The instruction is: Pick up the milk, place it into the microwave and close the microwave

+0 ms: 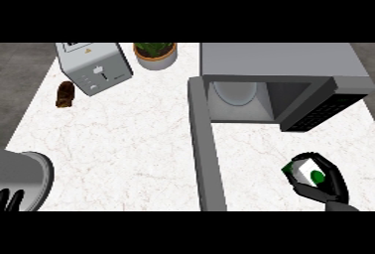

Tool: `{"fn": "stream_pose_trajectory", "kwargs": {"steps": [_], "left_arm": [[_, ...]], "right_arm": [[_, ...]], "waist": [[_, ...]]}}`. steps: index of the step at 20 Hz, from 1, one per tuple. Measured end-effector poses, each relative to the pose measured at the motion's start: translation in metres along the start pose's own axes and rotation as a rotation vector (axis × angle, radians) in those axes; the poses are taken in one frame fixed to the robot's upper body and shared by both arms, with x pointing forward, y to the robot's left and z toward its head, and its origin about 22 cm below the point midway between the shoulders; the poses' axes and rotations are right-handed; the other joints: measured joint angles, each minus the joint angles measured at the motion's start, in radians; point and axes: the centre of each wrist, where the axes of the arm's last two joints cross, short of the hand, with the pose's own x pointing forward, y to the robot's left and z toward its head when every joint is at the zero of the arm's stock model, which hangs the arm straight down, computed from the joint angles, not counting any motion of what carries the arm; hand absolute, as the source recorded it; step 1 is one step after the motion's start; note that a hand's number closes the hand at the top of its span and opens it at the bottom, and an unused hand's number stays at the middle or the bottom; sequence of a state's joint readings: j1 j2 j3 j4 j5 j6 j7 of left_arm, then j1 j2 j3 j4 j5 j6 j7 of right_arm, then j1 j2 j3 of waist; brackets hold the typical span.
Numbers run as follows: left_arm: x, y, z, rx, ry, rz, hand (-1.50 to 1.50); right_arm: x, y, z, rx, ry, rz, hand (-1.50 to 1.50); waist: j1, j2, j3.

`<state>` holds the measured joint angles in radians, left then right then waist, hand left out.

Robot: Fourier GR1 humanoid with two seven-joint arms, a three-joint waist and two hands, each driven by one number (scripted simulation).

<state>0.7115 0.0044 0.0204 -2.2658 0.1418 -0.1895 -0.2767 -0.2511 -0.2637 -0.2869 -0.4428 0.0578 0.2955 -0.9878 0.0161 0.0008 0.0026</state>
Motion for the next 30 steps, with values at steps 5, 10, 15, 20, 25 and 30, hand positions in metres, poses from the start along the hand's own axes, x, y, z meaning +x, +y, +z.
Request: {"fn": "stream_pose_trajectory", "kwargs": {"steps": [5,10,15,20,25,30], "left_arm": [[0.0,-0.001,0.0,0.014,-0.003,-0.01,-1.5],[-0.001,0.003,0.002,0.009,-0.003,-0.009,-1.5],[0.0,0.006,0.006,0.013,-0.003,-0.011,-1.5],[0.003,0.007,0.009,0.026,0.003,-0.014,-1.5],[0.002,0.013,0.014,0.023,0.0,-0.01,-1.5],[0.006,0.02,0.017,0.021,-0.003,0.002,-1.5]], "right_arm": [[-0.001,0.006,0.005,0.034,0.012,-0.06,1.5],[0.009,0.022,-0.028,0.051,-0.028,-0.137,1.5],[0.022,0.053,-0.063,0.091,-0.089,-0.183,1.5],[0.037,0.077,-0.068,0.169,-0.124,-0.198,1.5],[0.063,0.098,-0.056,0.224,-0.145,-0.193,1.5],[0.099,0.117,-0.039,0.225,-0.143,-0.215,1.5]], "waist": [[-0.007,-0.002,-0.001],[-0.004,-0.002,-0.001],[-0.005,-0.003,-0.002],[-0.015,-0.006,-0.003],[-0.02,-0.007,-0.004],[-0.022,-0.007,-0.004]]}}
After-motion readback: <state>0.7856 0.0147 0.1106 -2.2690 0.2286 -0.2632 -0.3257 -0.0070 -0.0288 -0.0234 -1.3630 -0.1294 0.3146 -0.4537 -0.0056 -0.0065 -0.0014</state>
